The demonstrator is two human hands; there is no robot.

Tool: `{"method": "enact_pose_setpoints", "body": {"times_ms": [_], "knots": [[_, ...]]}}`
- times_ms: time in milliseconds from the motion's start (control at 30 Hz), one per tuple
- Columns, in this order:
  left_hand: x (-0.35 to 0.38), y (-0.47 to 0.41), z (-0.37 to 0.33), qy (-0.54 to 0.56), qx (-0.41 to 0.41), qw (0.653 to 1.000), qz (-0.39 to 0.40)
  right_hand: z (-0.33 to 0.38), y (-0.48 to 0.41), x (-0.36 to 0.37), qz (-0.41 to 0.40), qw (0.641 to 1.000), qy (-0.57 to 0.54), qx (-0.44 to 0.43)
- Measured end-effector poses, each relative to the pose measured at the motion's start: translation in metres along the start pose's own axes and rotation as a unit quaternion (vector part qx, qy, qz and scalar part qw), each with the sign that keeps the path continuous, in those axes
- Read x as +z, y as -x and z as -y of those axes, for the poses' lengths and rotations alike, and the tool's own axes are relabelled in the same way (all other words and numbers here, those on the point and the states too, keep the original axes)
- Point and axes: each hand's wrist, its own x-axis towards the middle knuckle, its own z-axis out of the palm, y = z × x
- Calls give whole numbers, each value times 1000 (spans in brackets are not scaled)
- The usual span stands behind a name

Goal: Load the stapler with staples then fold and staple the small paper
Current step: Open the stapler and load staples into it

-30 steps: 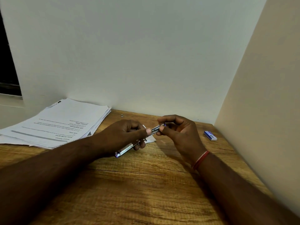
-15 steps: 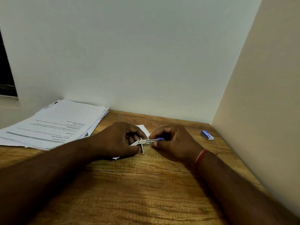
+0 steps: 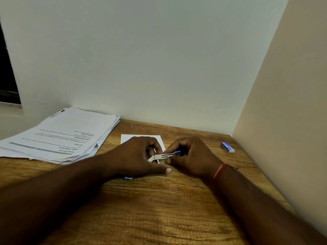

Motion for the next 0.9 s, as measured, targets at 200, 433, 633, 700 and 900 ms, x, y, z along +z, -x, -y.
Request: {"method": "enact_pose_setpoints", "body": {"times_ms": [200,433,633,700,900], "knots": [[1,2,-1,1,9,1000,1,2,-2,3,-31,999,2,10],[-6,2,5,-3,75,996,-42,1,0,-1,-43,999,-18,-1],[-11,0,3,-60,63,995,-40,-6,-4,-2,-39,999,30,18],[-10,0,5,-48,60,995,-57,-8,-5,-1,-49,999,17,9],[-6,-9,16,-19,61,996,-68,-10,-9,-3,-67,997,31,-1]]}}
